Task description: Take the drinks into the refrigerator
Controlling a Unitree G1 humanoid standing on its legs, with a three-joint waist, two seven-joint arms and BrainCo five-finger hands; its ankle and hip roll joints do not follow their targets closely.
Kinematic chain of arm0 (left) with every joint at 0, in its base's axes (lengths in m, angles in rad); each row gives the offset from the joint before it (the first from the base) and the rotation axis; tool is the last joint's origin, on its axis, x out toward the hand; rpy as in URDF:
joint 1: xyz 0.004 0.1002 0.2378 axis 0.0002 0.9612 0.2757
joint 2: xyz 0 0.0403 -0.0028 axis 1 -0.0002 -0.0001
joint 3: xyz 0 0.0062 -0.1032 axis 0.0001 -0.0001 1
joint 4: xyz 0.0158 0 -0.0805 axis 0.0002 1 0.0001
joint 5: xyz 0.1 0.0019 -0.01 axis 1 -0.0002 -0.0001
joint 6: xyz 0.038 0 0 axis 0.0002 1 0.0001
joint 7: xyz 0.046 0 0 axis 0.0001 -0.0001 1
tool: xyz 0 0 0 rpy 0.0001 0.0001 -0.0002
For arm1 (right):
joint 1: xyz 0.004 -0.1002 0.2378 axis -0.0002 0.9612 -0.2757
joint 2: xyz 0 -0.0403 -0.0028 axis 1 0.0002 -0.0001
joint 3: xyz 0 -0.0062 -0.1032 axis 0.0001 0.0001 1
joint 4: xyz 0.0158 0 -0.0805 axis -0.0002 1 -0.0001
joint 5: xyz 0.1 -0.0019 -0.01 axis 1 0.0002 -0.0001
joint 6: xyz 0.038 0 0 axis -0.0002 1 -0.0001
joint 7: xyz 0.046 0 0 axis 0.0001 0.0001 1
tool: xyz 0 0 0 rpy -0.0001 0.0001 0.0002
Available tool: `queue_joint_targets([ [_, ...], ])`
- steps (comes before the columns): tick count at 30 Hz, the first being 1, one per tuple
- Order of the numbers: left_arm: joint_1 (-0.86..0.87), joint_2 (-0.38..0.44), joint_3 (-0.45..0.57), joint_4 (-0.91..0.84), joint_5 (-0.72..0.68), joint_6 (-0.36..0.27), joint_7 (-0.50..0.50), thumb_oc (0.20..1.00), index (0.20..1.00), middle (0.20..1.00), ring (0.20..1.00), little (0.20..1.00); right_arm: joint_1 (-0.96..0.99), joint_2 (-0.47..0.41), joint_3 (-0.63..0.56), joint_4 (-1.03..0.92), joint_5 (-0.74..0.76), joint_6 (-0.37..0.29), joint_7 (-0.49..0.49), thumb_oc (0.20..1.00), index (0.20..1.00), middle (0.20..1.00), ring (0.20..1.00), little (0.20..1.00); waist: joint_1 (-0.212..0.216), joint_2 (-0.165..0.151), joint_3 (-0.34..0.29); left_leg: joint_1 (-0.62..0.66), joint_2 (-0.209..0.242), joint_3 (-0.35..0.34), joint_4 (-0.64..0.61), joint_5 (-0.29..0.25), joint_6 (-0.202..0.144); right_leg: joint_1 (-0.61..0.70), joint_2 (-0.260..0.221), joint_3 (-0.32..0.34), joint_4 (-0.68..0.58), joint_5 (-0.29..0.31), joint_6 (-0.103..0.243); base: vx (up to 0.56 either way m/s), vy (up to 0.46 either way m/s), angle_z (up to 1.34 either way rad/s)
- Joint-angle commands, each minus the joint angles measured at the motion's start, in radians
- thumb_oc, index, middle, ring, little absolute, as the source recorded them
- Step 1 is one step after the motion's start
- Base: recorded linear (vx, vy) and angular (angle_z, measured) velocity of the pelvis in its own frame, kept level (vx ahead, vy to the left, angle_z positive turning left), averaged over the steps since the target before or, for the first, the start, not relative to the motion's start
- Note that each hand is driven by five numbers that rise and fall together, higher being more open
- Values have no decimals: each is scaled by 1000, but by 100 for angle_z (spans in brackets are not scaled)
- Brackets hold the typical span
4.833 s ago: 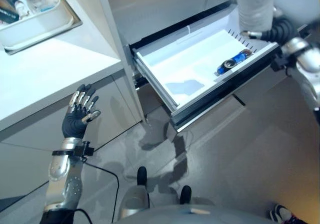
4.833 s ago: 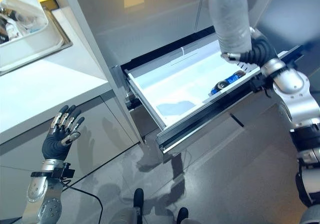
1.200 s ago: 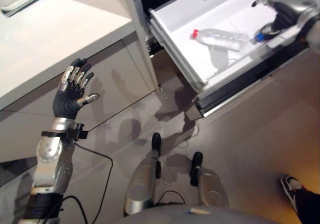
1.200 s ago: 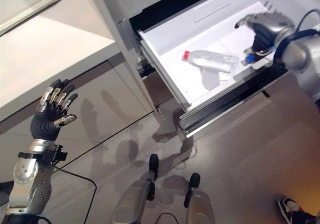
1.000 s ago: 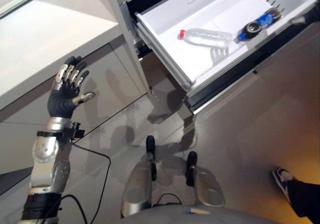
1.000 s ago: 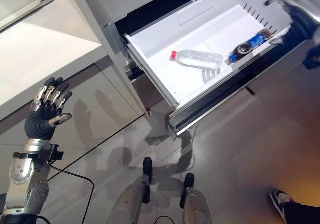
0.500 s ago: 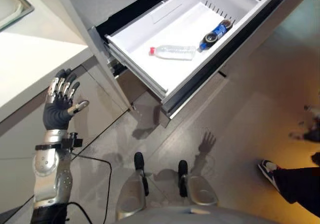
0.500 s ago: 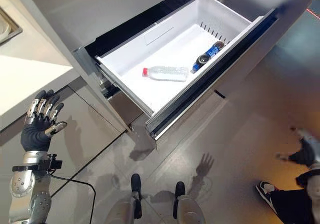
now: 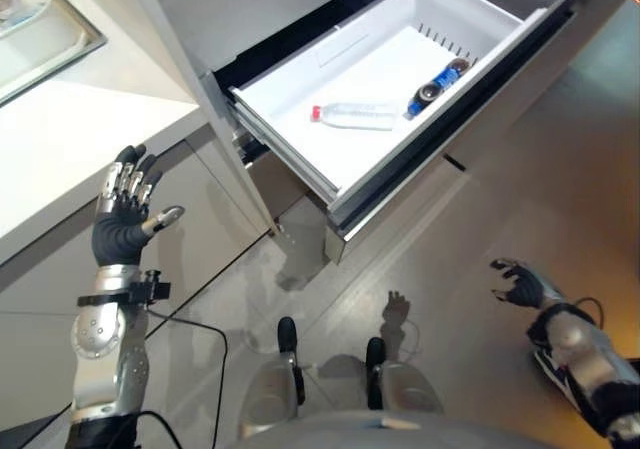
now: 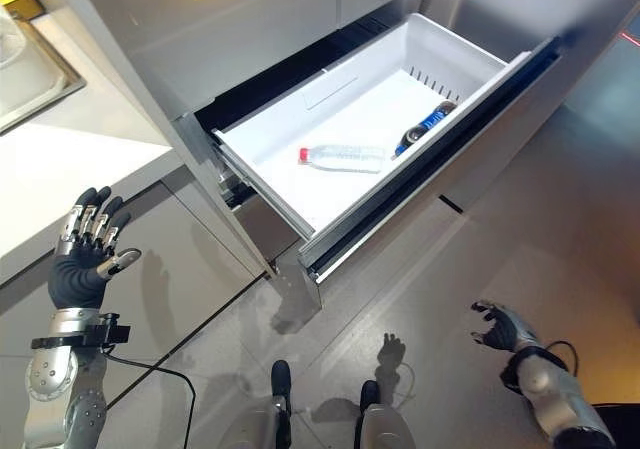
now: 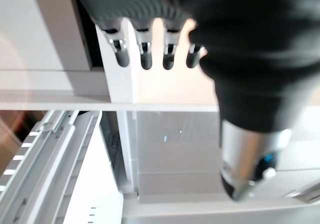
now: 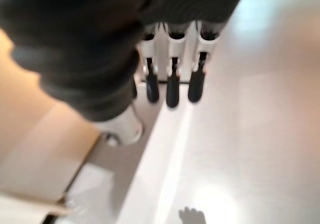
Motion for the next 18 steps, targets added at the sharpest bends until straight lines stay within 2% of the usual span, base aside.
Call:
queue_joint_targets([
  [1, -19, 45, -7, -56, -9, -77, 3, 1000, 1000, 1000, 1000, 1000, -126, -10, 80, 18, 24, -50, 2, 200, 200, 200, 200, 200, 16, -28, 2, 31, -49, -2, 56, -117, 27, -8, 27, -12, -26, -12, -22, -2, -12, 16],
  [4, -24, 54, -30, -64, -12, -83, 2, 1000, 1000, 1000, 1000, 1000, -187, -10, 155, 15, 17, -62, 10, 253, 253, 253, 253, 253, 28, -25, 1, 32, -51, -11, 55, -115, 26, -2, 24, -22, -28, -12, -23, -6, -14, 16],
  [7, -23, 71, -47, -69, -24, -86, -7, 1000, 1000, 1000, 1000, 1000, -261, -27, 226, -32, 7, -73, 32, 200, 200, 200, 200, 200, 44, -24, -1, 30, -54, -21, 51, -111, 26, 1, 21, -31, -30, -12, -23, -3, -19, 15],
  [8, -27, 76, -60, -71, -33, -86, -14, 1000, 1000, 1000, 1000, 1000, -300, -33, 268, -34, -3, -78, 42, 200, 200, 200, 200, 200, 54, -25, -1, 31, -56, -25, 50, -110, 27, 4, 19, -35, -31, -12, -23, 2, -16, 9],
  [18, -45, 106, -90, -92, -73, -81, -35, 1000, 1000, 1000, 1000, 1000, -510, -64, 414, -147, 11, -104, 88, 200, 200, 200, 200, 200, 97, -27, 6, 22, -64, -37, 48, -104, 31, -5, 13, -43, -25, -7, -22, 0, -4, 4],
])
